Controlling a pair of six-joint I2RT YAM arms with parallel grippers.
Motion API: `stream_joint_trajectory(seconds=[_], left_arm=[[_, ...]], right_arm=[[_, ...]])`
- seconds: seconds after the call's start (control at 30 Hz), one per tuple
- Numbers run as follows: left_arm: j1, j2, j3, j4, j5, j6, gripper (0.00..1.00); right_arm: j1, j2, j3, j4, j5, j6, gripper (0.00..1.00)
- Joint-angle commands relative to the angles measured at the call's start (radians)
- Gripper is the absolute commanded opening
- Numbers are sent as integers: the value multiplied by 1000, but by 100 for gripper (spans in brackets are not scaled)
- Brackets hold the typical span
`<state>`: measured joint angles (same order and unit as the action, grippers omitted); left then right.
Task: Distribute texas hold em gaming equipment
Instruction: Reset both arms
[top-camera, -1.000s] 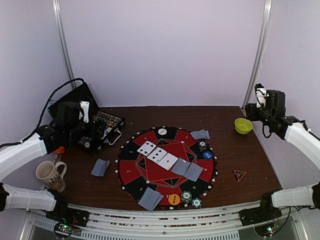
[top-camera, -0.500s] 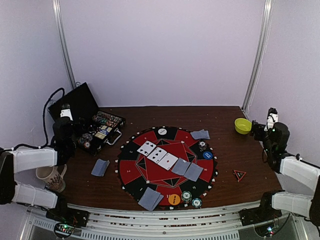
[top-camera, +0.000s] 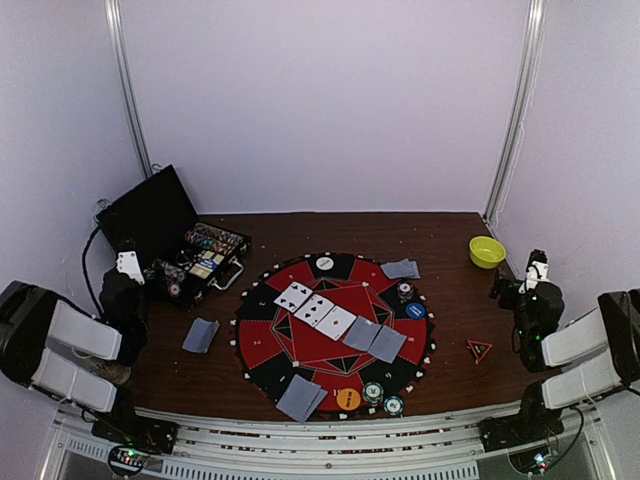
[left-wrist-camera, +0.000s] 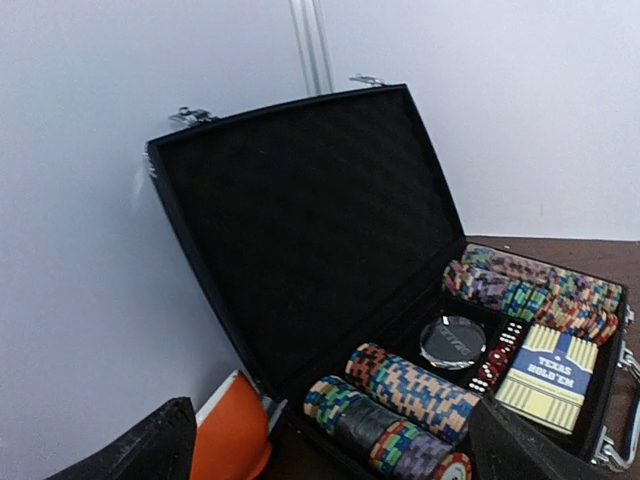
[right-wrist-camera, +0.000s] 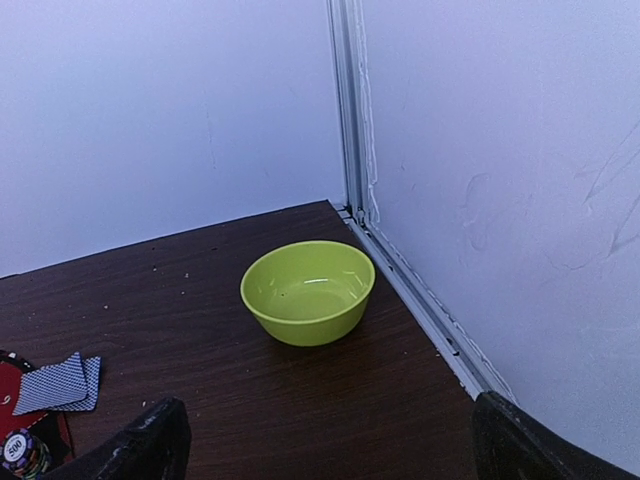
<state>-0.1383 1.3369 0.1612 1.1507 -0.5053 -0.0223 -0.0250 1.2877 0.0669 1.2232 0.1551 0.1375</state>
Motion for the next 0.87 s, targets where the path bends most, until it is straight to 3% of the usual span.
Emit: stream_joint_trajectory(seconds=[0.0, 0.07, 0.13, 0.23, 0.27, 0.83], left_arm=[[6, 152, -25, 286, 120, 31, 98], [6, 252, -24, 403, 162, 67, 98], [8, 227, 9, 281, 221, 74, 98], [24, 234, 28, 249, 271, 75, 98], [28, 228, 51, 219, 274, 66, 98], [36, 233, 61, 225, 278, 63, 98]], right_arm=[[-4, 87, 36, 165, -107, 13, 100], [-4, 196, 28, 290, -151, 11, 100], [-2, 309, 32, 431, -182, 7, 100], [-1, 249, 116, 178, -187, -8, 100], [9, 266, 133, 164, -186, -18, 100], [25, 268, 139, 153, -172, -36, 100]])
